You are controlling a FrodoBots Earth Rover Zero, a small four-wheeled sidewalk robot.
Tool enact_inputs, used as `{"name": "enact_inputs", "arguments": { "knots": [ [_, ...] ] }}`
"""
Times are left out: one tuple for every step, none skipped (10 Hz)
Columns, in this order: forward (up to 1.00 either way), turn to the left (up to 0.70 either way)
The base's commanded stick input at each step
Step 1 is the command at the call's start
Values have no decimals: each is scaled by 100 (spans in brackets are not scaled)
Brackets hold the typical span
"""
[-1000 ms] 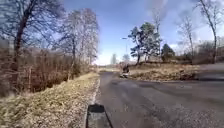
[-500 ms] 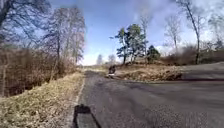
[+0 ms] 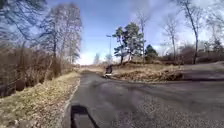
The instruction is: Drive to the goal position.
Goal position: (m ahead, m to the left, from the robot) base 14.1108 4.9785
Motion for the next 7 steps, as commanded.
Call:
{"name": "enact_inputs", "arguments": {
  "knots": [
    [70, 5],
    [70, 9],
    [70, 11],
    [70, 13],
    [70, 15],
    [70, 16],
    [70, 16]
  ]
}}
